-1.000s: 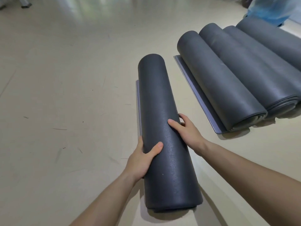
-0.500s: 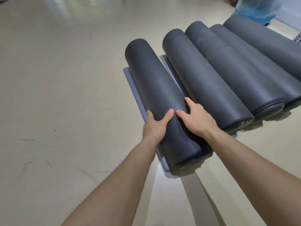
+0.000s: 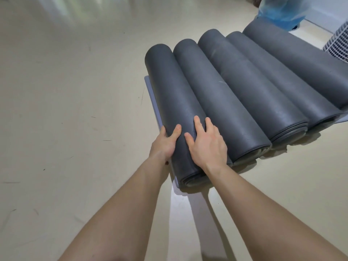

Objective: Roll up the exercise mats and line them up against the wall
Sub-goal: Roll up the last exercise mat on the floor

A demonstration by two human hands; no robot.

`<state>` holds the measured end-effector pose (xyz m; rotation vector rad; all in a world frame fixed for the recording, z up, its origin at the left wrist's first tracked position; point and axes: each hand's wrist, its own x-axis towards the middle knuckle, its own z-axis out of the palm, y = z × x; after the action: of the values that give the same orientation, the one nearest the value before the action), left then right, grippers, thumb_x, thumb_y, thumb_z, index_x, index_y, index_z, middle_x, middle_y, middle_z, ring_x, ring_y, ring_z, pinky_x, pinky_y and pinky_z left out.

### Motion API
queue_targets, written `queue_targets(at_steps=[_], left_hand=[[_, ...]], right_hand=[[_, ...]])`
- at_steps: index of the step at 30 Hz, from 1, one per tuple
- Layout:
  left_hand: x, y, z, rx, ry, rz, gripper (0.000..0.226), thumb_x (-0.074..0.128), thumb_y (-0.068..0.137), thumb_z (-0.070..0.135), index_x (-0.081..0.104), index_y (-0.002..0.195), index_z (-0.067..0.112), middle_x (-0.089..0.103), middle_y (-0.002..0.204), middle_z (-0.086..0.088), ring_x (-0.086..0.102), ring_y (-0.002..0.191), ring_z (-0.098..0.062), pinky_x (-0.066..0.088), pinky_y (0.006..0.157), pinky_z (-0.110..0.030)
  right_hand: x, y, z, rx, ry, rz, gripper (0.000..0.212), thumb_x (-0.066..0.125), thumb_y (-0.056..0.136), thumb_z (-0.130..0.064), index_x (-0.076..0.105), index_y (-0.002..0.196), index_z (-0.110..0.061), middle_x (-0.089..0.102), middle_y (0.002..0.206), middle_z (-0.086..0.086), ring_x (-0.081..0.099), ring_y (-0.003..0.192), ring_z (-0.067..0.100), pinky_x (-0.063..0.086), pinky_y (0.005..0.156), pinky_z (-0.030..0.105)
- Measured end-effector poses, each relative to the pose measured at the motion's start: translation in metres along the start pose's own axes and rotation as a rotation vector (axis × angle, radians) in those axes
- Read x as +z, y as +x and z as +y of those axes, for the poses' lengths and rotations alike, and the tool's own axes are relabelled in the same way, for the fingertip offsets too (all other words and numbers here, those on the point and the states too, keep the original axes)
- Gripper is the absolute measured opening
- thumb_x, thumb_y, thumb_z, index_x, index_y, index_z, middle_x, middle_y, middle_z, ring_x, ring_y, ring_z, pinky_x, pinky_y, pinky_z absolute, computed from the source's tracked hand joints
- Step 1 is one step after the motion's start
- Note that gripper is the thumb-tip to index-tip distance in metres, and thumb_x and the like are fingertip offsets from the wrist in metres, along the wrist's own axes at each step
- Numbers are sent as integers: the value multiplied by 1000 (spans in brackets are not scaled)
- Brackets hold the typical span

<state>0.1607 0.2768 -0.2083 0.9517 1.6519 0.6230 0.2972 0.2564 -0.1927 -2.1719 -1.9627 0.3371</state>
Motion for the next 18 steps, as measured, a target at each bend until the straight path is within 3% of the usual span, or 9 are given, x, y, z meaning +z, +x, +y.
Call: queue_targets(at_steps=[4,7,10,14,18], left_hand=[[-27,-47,-5,-13,334,61,91,45,89,78,29,162,24,53,153,-5,62,124,-35,52,104,-51],[-69,-84,-3,-21,688,-55,74,44,97,69,40,156,24,58,148,-3,61,126,-28,47,108,-44],[-116,-104,11,-66,920,-177,65,47,101,60,41,155,25,59,145,-1,57,131,-24,46,107,-39],[-177,-112,32,-44,918,-186,63,50,101,58,43,154,26,58,146,0,55,132,-24,45,108,-40],[-225,-131,56,-44,922,-226,61,51,101,56,43,153,26,59,143,0,57,128,-24,46,107,-40]], right_hand=[[-33,-11,-6,28,-73,-64,69,33,104,-63,23,162,-26,32,166,9,37,146,34,36,114,51],[-61,-36,-18,93,-15,-59,61,37,106,-53,33,158,-22,44,157,10,49,133,34,46,103,48],[-82,-54,-35,177,39,-173,56,39,107,-46,35,155,-19,45,152,13,51,128,35,47,98,47],[-103,-65,-63,307,108,-296,53,37,107,-40,35,154,-15,40,152,15,49,129,39,45,99,49],[-131,-82,-98,404,189,-321,49,31,109,-31,38,157,-26,37,155,11,52,127,37,45,101,46]])
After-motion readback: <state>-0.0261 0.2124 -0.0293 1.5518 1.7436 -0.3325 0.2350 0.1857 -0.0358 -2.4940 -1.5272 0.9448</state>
